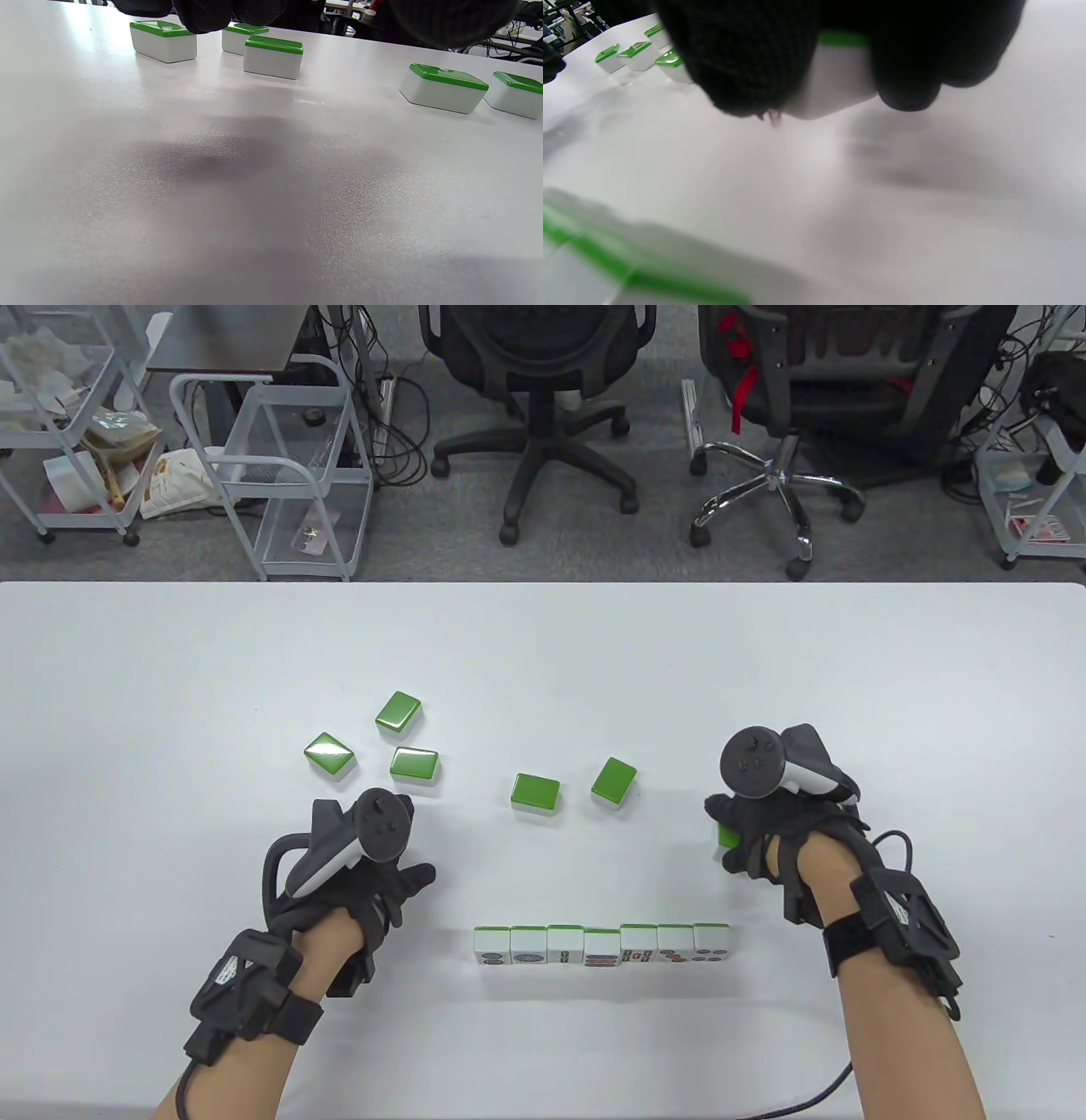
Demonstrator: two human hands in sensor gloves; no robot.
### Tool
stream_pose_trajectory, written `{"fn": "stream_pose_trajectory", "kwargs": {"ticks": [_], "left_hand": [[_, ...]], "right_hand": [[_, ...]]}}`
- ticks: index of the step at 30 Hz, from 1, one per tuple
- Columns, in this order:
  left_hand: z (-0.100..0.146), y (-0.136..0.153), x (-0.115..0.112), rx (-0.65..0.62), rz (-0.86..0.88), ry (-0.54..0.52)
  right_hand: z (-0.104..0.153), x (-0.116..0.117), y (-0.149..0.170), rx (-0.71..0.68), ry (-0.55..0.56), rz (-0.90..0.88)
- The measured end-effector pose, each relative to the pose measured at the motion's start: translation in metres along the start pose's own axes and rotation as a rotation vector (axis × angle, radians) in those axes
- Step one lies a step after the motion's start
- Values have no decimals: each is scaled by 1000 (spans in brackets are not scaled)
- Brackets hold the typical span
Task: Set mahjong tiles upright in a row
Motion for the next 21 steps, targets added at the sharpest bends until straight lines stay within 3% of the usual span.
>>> {"fn": "stream_pose_trajectory", "kwargs": {"ticks": [6,10,21], "left_hand": [[1,1,0,8,-2,-1],[1,3,-1,16,-3,5],[2,5,-1,22,-3,10]], "right_hand": [[23,38,2,47,-222,-27],[24,55,-3,24,-294,-70],[21,55,9,-42,-230,-253]]}}
Point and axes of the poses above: the tracker on the back of each hand, its own y axis roughly to the little-finger side, its own z axis roughly from the fingertips to the wrist, x = y × z, the point moved 3 cm from there along -z, roughly from the wrist to the fingertips, and after that the axes turned 7 degrees about -x, right-handed, at the moved point
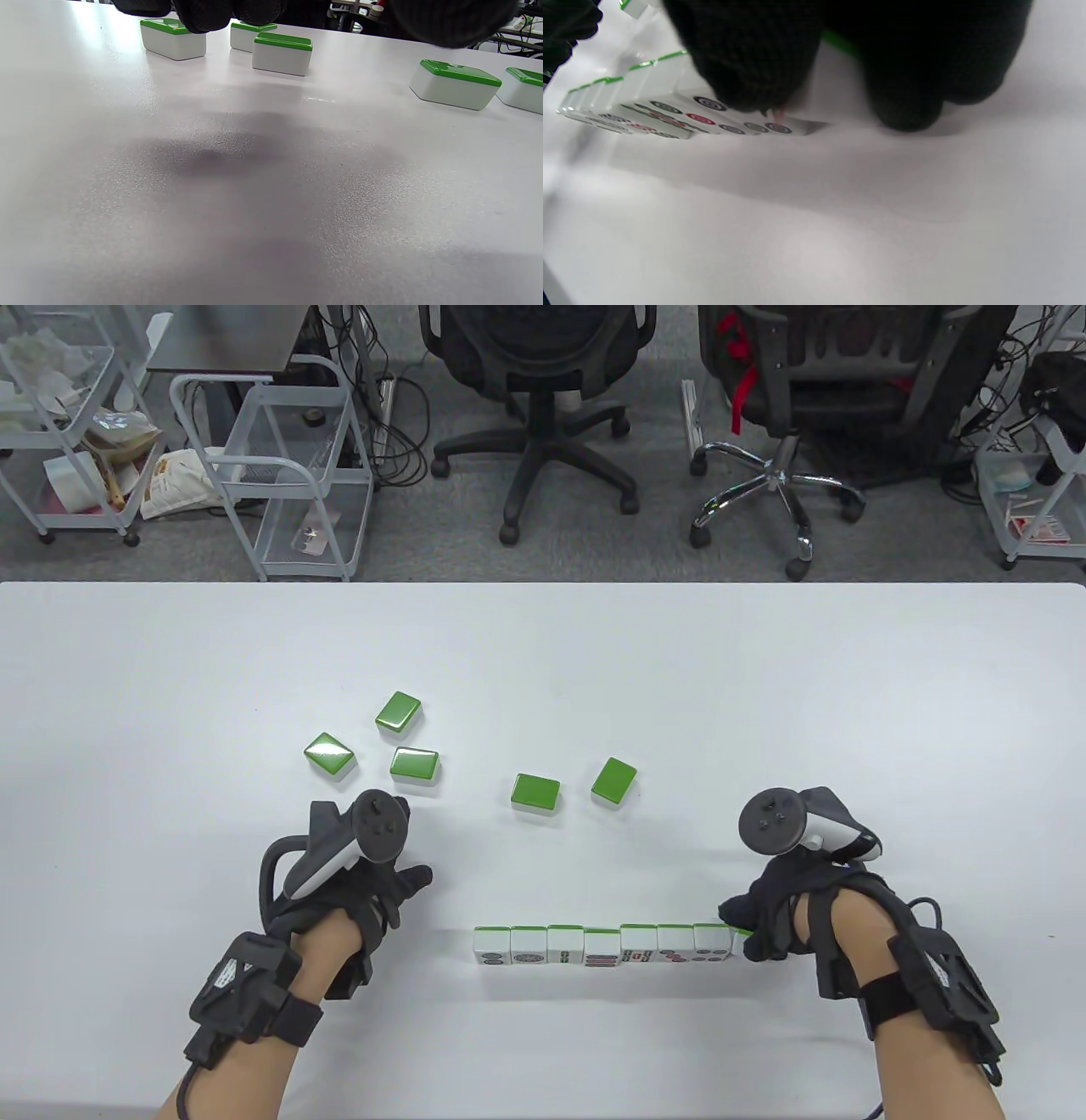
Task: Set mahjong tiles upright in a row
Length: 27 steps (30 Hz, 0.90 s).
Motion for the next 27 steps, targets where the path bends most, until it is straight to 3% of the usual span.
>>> {"fn": "stream_pose_trajectory", "kwargs": {"ticks": [6,18,21,24,27], "left_hand": [[1,2,1,2,7,-3],[1,9,3,22,21,-3],[2,12,5,28,29,-9],[0,17,5,42,20,-8],[-1,20,4,54,17,1]], "right_hand": [[3,-12,12,-40,117,-63],[9,-16,14,-2,110,-93],[34,-34,3,24,235,-42],[66,-59,-5,129,491,102],[78,-71,-7,186,700,170]]}}
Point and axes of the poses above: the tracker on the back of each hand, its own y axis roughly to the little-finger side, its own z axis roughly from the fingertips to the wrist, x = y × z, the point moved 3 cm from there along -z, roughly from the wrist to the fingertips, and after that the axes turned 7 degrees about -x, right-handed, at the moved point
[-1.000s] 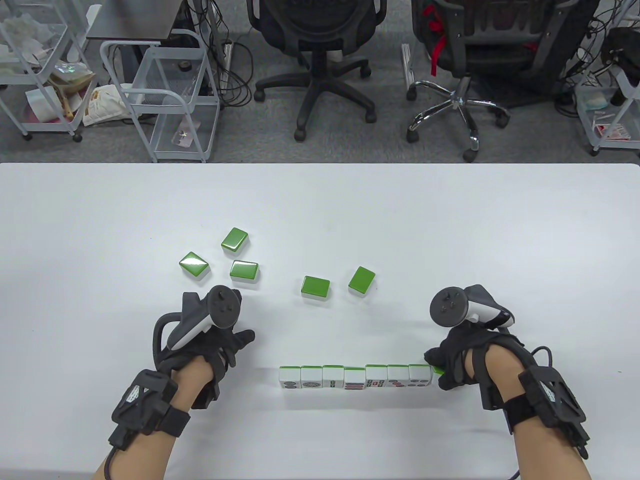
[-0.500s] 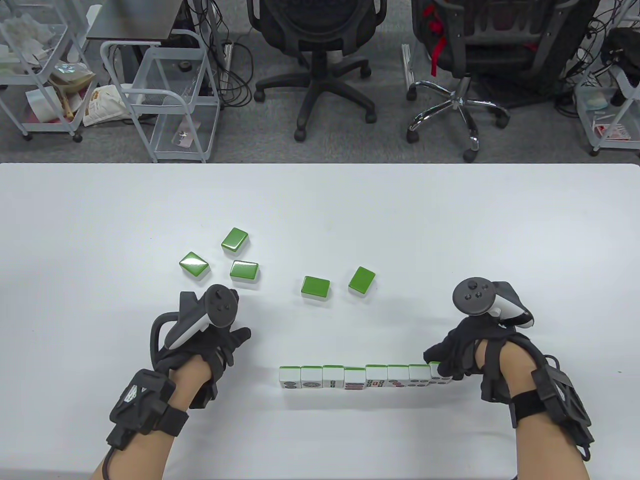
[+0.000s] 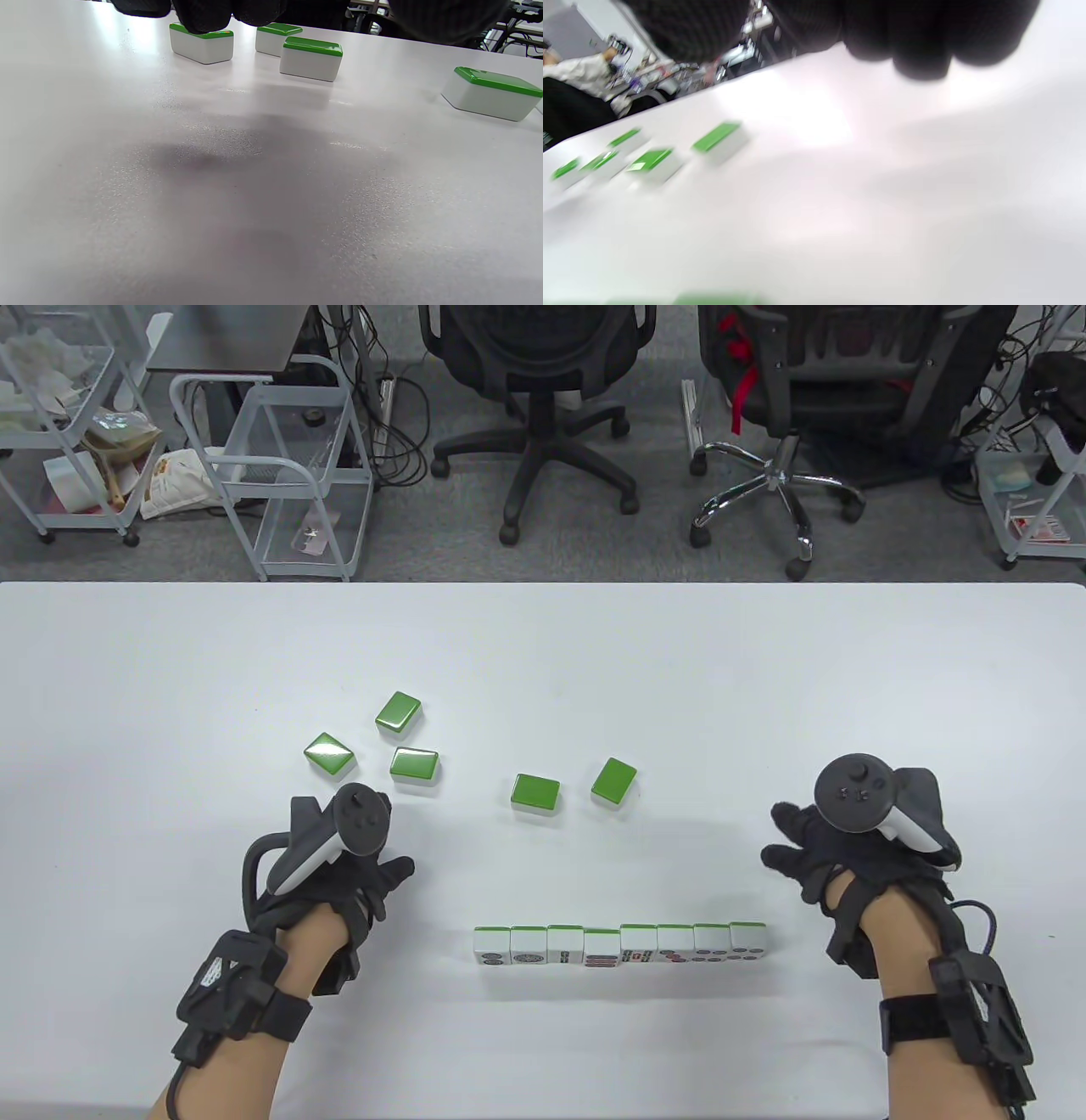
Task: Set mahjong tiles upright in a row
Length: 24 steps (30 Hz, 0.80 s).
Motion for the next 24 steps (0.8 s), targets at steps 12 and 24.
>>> {"fn": "stream_pose_trajectory", "kwargs": {"ticks": [12,24], "left_hand": [[-1,13,5,31,10,-11],[-43,54,59,249,-166,-126]], "right_hand": [[-13,36,5,-13,41,44],[-13,37,-2,-59,10,-5]]}}
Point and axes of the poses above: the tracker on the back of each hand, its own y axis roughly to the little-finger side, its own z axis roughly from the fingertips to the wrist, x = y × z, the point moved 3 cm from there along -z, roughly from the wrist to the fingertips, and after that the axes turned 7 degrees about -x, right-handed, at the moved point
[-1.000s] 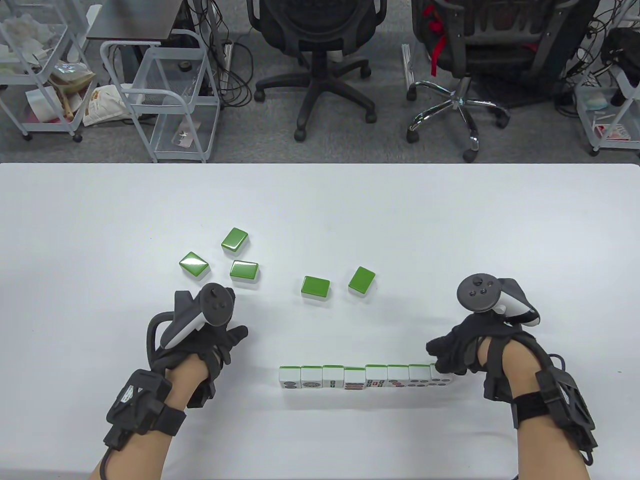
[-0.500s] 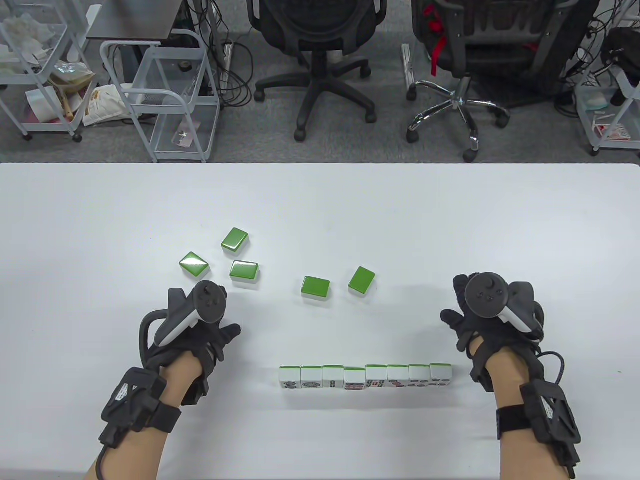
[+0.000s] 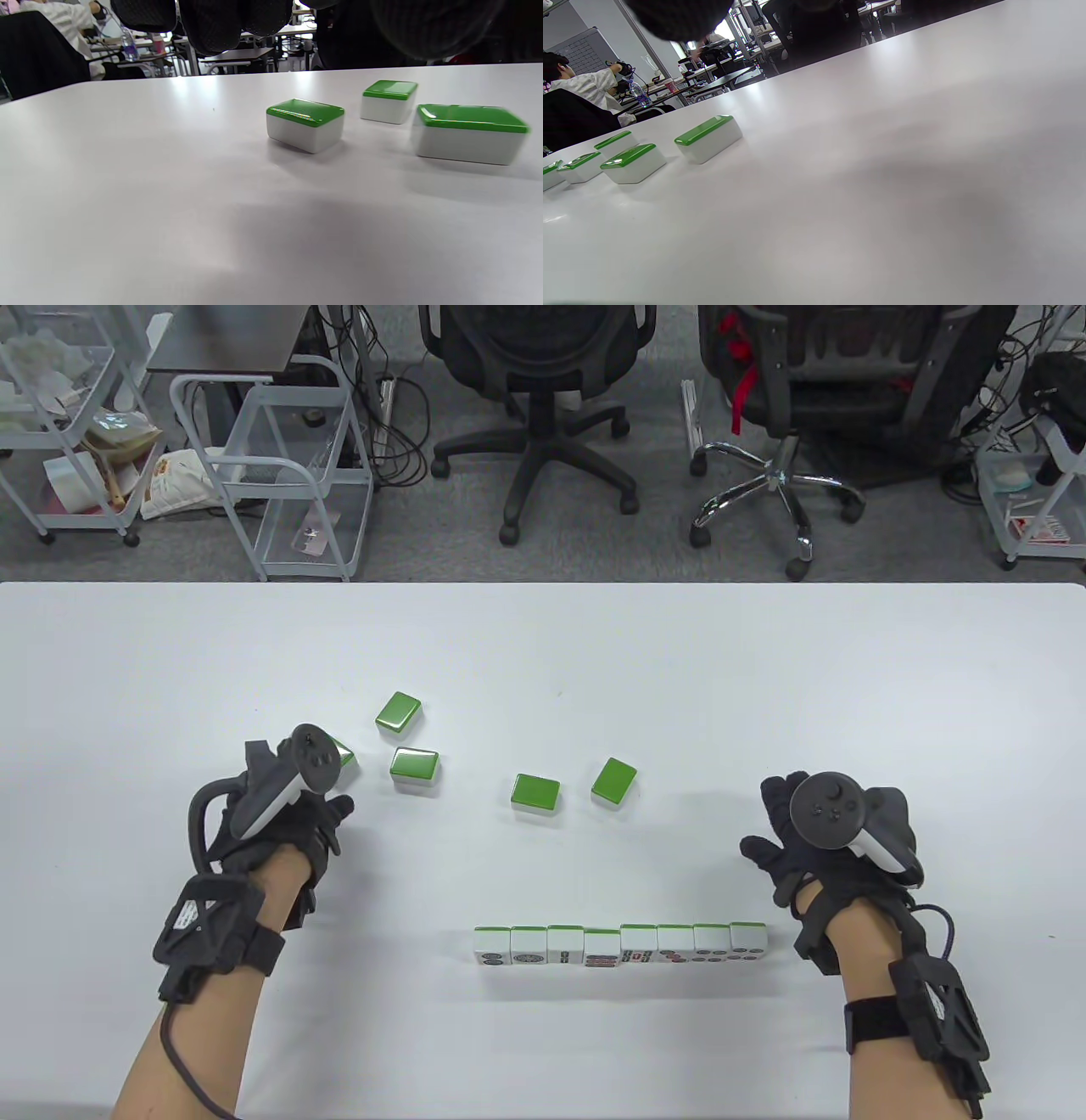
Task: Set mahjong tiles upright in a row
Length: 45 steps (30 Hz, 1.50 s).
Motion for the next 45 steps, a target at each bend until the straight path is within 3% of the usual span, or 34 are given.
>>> {"fn": "stream_pose_trajectory", "kwargs": {"ticks": [4,6,10,14,17,22,26,33,35,38,41,45], "left_hand": [[-32,-9,-9,-79,-74,70],[-40,-9,-12,-45,-145,75],[-51,-8,-23,52,2,82],[-65,-12,-34,98,-62,116],[-73,-16,-36,116,-27,99],[-78,-23,-36,114,-146,11],[-75,-20,-34,80,-100,53],[-45,-17,-23,-115,122,185],[-23,-27,-19,-232,163,255],[8,-46,-17,-393,96,291],[45,-73,-26,-540,139,379],[87,-115,-52,-727,185,563]], "right_hand": [[2,-3,-3,-13,10,-3],[2,-3,-2,-12,11,-16],[2,-4,-2,-8,11,-14],[2,-6,-1,-9,1,-25],[4,-9,2,-8,13,-37],[5,-11,4,-9,9,-41],[6,-12,6,-10,17,-68],[6,-13,6,-21,20,-75],[5,-12,6,-23,21,-81],[6,-11,6,-26,13,-98],[6,-9,5,-28,3,-113],[6,-8,4,-34,-4,-123]]}}
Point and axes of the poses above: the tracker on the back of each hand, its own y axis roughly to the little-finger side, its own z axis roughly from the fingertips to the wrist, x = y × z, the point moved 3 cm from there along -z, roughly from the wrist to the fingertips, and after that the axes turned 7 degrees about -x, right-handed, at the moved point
